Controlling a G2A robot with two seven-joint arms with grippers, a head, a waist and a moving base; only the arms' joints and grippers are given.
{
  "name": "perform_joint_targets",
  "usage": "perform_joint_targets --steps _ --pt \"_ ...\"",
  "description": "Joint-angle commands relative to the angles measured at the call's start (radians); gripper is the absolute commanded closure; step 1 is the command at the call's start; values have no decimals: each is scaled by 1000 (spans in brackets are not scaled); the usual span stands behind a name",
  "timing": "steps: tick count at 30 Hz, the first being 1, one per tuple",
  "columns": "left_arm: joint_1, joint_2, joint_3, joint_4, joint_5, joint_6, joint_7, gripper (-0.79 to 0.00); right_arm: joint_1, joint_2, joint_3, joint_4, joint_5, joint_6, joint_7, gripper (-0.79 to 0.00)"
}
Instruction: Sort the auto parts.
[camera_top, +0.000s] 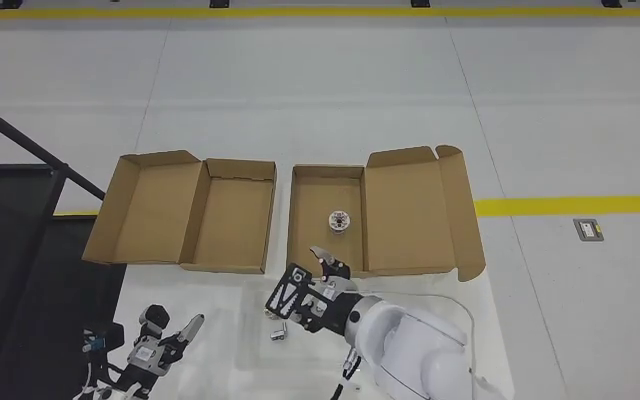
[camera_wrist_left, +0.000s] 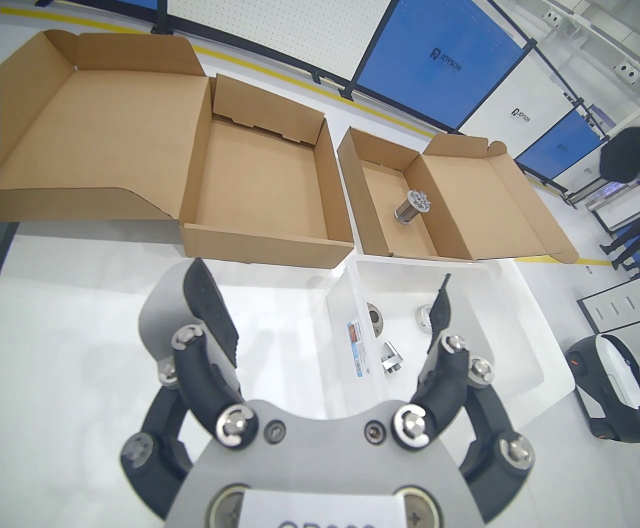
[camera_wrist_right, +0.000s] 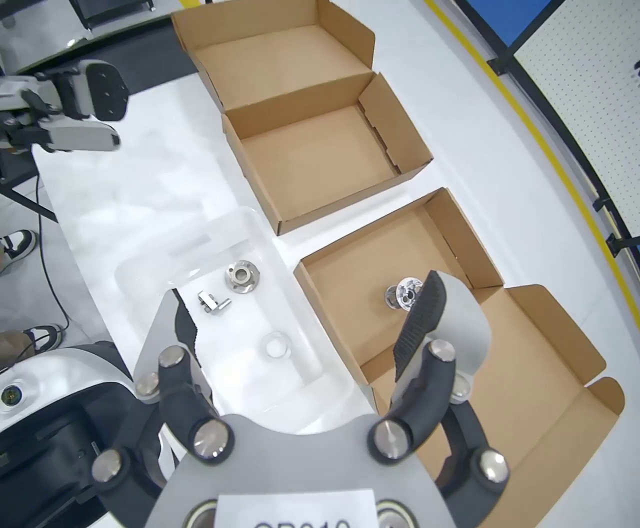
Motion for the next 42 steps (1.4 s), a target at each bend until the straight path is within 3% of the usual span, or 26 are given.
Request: perform_joint_targets --steps 1,8,11,17,23,26,35,42 --pt "0 0 0 0 0 0 0 -785 8 0 0 11 0 1 0 -785" --pt "0 0 0 0 0 0 0 -785 8 0 0 11 0 1 0 -785" --pt "0 0 0 0 0 0 0 -785 6 1 -35 29 -13 -60 -9 -785" --pt "-13 0 3 9 8 10 -10 -785 43 -16 -147 129 59 -118 142 -785" --pt "-26 -1 5 18 9 23 -20 -785 71 -29 -196 223 145 -136 213 -785" --pt "-27 0 9 17 23 15 -38 -785 66 -32 -171 270 220 -67 262 -785" --pt "-27 0 9 17 23 15 -38 -785 66 -32 -171 270 220 -67 262 -785" --pt "-27 0 9 17 23 15 -38 -785 61 -35 -143 379 205 36 188 -785"
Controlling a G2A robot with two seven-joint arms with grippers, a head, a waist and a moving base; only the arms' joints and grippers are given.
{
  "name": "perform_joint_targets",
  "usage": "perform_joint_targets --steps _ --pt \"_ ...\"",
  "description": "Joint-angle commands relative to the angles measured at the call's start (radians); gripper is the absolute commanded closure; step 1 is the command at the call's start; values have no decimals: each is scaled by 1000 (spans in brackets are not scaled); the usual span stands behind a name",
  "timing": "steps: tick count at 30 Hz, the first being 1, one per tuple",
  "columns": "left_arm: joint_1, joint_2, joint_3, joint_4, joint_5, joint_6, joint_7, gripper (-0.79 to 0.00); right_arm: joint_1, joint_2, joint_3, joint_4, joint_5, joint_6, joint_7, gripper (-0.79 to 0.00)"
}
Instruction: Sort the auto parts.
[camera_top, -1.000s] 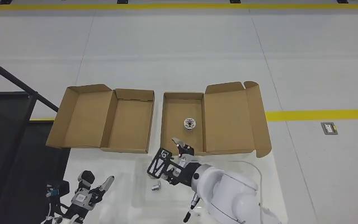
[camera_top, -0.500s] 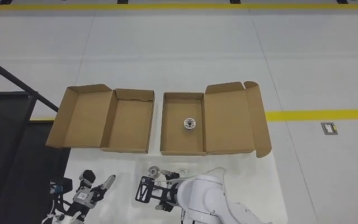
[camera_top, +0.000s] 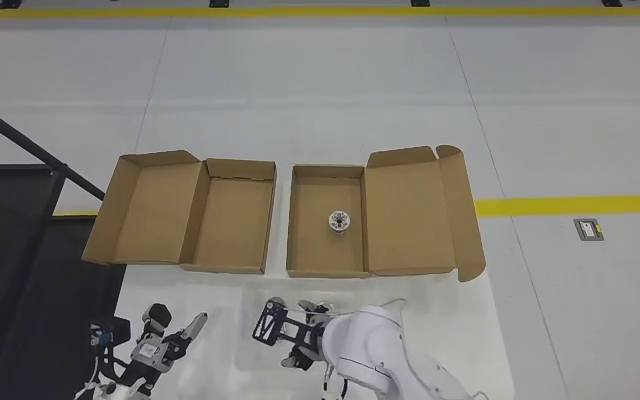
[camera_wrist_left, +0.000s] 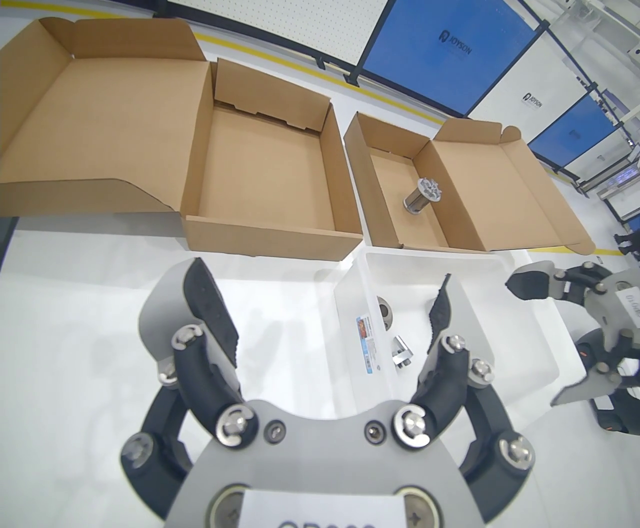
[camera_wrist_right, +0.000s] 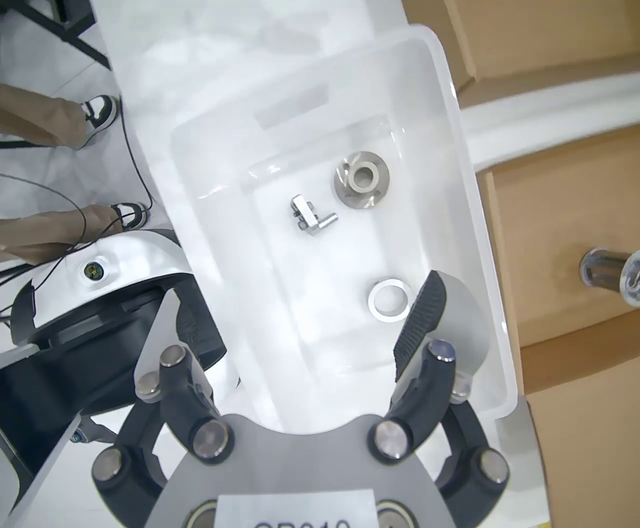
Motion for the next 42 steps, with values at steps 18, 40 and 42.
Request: perform_joint_targets --steps 18,40,42 --pt "0 0 0 0 0 0 0 -785 78 -32 -21 251 -59 210 55 -727" --pt "0 0 0 0 0 0 0 -785 201 -100 -63 549 -21 284 -98 -477" --pt "0 0 0 0 0 0 0 -785 203 -104 -65 556 -17 279 -95 -468"
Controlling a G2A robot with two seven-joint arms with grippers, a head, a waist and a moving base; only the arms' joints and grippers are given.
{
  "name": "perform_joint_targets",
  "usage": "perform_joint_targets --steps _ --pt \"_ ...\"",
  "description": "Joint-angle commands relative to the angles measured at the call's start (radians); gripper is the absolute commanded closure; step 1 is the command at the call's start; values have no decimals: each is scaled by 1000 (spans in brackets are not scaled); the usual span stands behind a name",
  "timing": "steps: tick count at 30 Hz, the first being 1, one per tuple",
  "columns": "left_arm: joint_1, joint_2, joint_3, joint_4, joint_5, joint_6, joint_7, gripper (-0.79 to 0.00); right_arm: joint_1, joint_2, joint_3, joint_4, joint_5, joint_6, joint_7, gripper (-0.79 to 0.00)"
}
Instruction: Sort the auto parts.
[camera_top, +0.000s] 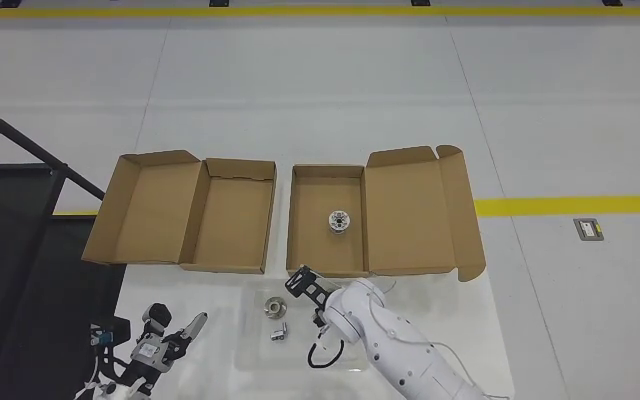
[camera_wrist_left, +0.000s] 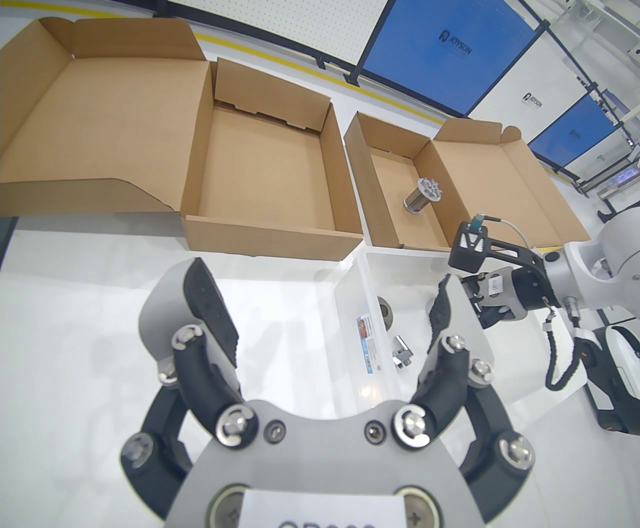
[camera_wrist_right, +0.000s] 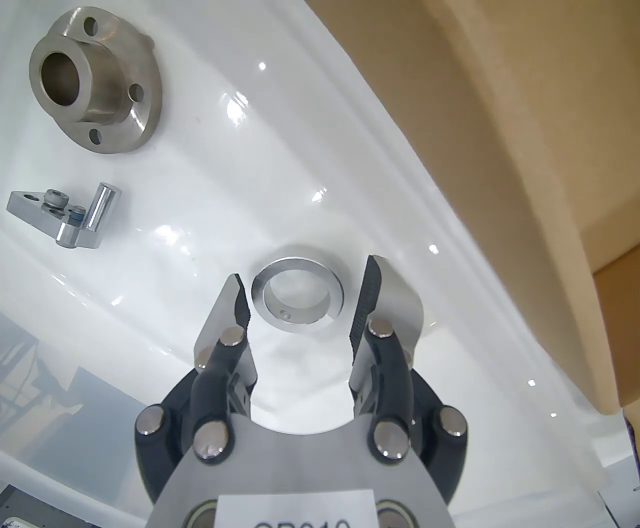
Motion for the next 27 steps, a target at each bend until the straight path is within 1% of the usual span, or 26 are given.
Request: perform_joint_targets --steps 1,3,5,8,11,12,14,15,19,23,25,27 --pt "0 0 0 0 0 0 0 -785 3 -3 -1 7 1 -2 3 -459" --pt "0 0 0 0 0 0 0 -785 5 -7 -3 12 0 0 7 -388" --pt "0 0 0 0 0 0 0 -785 7 -10 -6 18 -2 2 12 -369" --pt "0 0 0 0 0 0 0 -785 12 -15 -6 32 -3 10 25 -372" --pt "0 0 0 0 0 0 0 -785 17 -20 -4 43 7 -1 21 -317" --pt "0 0 0 0 0 0 0 -785 18 -21 -2 43 8 -5 19 -280" --pt "0 0 0 0 0 0 0 -785 14 -21 2 31 7 -12 9 -105" --pt "0 0 0 0 0 0 0 -785 11 -20 5 21 5 -16 7 0" --pt "0 0 0 0 0 0 0 -785 -21 -10 21 -60 -9 -48 5 0" --pt "0 0 0 0 0 0 0 -785 -80 10 51 -207 -27 -112 -3 0" --pt "0 0 0 0 0 0 0 -785 -127 27 85 -304 -27 -175 -41 0" --pt "0 0 0 0 0 0 0 -785 -187 48 139 -402 -32 -231 -113 0"
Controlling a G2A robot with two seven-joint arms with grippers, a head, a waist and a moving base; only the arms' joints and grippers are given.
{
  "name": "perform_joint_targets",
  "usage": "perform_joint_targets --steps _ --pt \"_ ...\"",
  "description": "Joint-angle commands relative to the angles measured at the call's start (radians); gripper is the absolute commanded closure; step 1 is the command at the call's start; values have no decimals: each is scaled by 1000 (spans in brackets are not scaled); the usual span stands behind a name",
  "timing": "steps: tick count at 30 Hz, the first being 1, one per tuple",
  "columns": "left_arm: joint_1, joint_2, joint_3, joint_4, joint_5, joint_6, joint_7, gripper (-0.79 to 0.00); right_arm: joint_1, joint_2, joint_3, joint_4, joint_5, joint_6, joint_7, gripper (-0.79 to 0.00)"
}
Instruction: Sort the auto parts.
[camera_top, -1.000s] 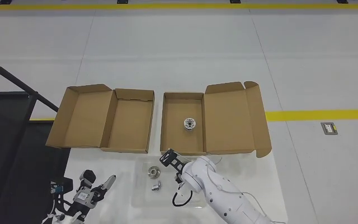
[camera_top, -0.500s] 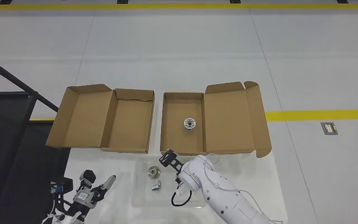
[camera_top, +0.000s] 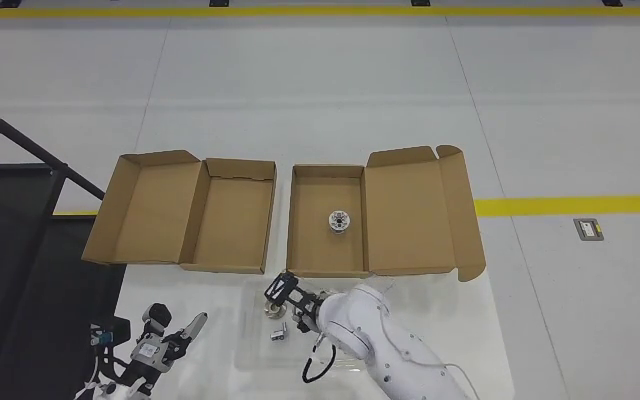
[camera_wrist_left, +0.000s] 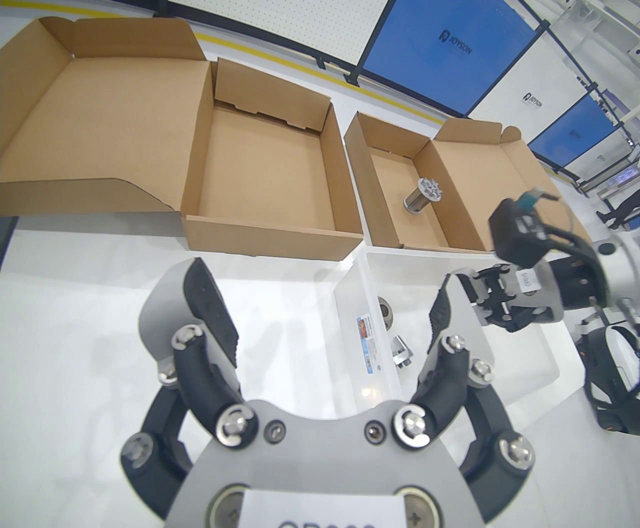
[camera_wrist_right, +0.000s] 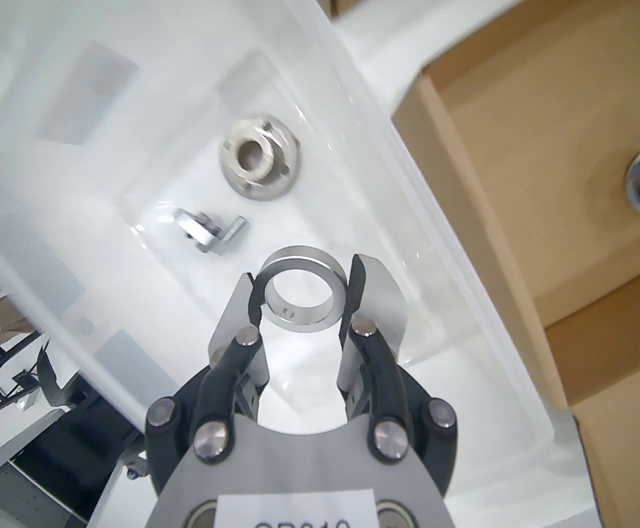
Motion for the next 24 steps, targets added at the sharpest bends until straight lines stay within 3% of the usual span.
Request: perform_joint_targets --steps 1,7,11,21,24 --pt "0 0 0 0 0 0 0 -785 -68 22 64 -104 -2 -69 -90 0" --pt "0 0 0 0 0 0 0 -785 -213 74 249 -257 36 -309 -382 0" --pt "0 0 0 0 0 0 0 -785 -233 101 330 -257 67 -582 -594 0" --pt "0 0 0 0 0 0 0 -785 -237 101 325 -256 63 -579 -596 0" --pt "0 0 0 0 0 0 0 -785 -229 101 316 -252 62 -560 -645 0"
